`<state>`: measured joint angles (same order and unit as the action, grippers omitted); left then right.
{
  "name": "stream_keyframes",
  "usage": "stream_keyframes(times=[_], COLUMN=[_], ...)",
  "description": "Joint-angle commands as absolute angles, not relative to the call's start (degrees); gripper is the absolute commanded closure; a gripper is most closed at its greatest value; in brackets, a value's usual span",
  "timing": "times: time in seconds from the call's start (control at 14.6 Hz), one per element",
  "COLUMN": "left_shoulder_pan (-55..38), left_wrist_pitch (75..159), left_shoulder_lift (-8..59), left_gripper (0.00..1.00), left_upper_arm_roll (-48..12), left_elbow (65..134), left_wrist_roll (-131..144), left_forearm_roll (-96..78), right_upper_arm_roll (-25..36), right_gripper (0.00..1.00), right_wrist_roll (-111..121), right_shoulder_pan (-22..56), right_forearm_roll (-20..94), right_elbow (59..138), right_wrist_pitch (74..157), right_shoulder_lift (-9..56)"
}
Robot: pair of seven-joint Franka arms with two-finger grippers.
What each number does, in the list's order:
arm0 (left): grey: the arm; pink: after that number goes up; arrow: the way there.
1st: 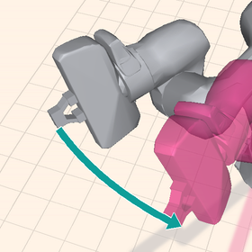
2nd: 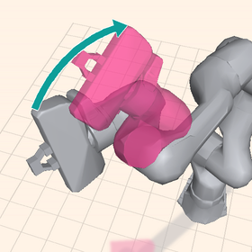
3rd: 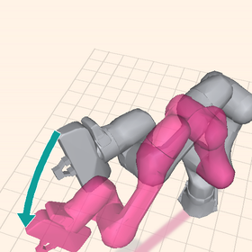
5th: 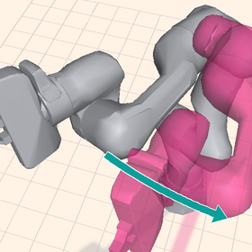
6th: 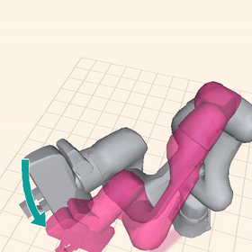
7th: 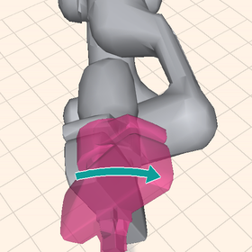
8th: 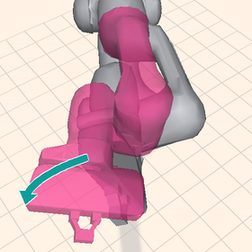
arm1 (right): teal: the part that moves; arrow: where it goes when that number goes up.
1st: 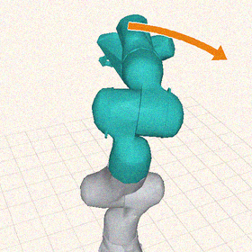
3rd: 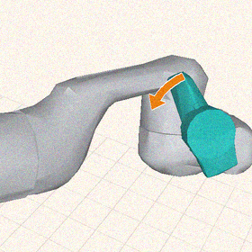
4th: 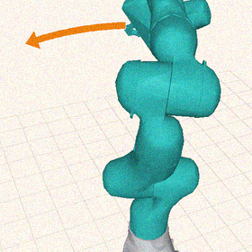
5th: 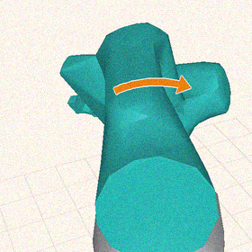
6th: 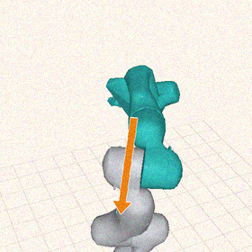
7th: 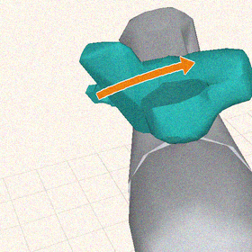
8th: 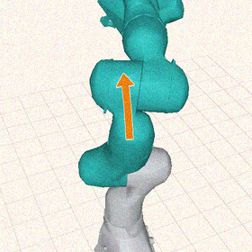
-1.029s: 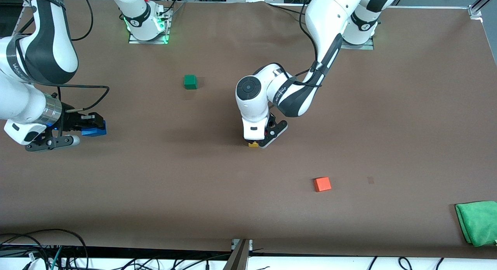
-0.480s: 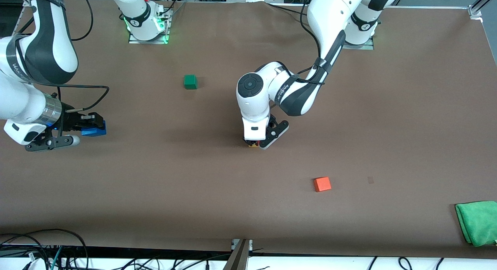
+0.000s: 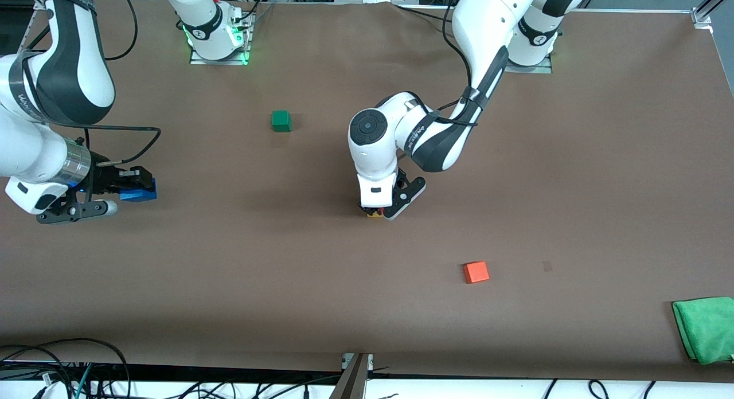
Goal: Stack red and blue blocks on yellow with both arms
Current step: 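Lower the red cube onto the yellow cube and open the left gripper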
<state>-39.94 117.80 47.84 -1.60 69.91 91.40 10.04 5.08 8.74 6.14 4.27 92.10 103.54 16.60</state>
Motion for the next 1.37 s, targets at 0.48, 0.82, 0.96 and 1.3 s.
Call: stream_keyframes(times=[0.48, 0.82, 0.96, 1.3], left_shoulder_pan=[-40.96, -41.04, -41.31, -41.48], left_wrist_pitch=[117.69, 117.69, 117.69, 117.60], left_shoulder_lift=[50.10, 51.50, 51.50, 51.42], left_gripper=[0.92, 0.92, 0.92, 0.91], left_upper_arm_roll=[-0.62, -0.26, -0.26, -0.26], left_elbow=[65.92, 64.78, 65.12, 65.21], left_wrist_roll=[92.90, 92.90, 92.99, 92.99], left_forearm_roll=[11.16, 11.16, 11.25, 11.25], right_upper_arm_roll=[5.19, 5.10, 5.10, 5.10], right_gripper=[0.95, 0.95, 0.95, 0.95], right_wrist_roll=[8.53, 8.61, 8.70, 8.61], right_shoulder_pan=[5.98, 5.98, 5.98, 5.98], right_forearm_roll=[4.39, 4.39, 4.39, 4.39], right_elbow=[90.79, 90.79, 90.79, 90.79], right_wrist_pitch=[102.30, 102.30, 102.30, 102.30], right_shoulder_lift=[16.88, 16.88, 16.88, 16.88])
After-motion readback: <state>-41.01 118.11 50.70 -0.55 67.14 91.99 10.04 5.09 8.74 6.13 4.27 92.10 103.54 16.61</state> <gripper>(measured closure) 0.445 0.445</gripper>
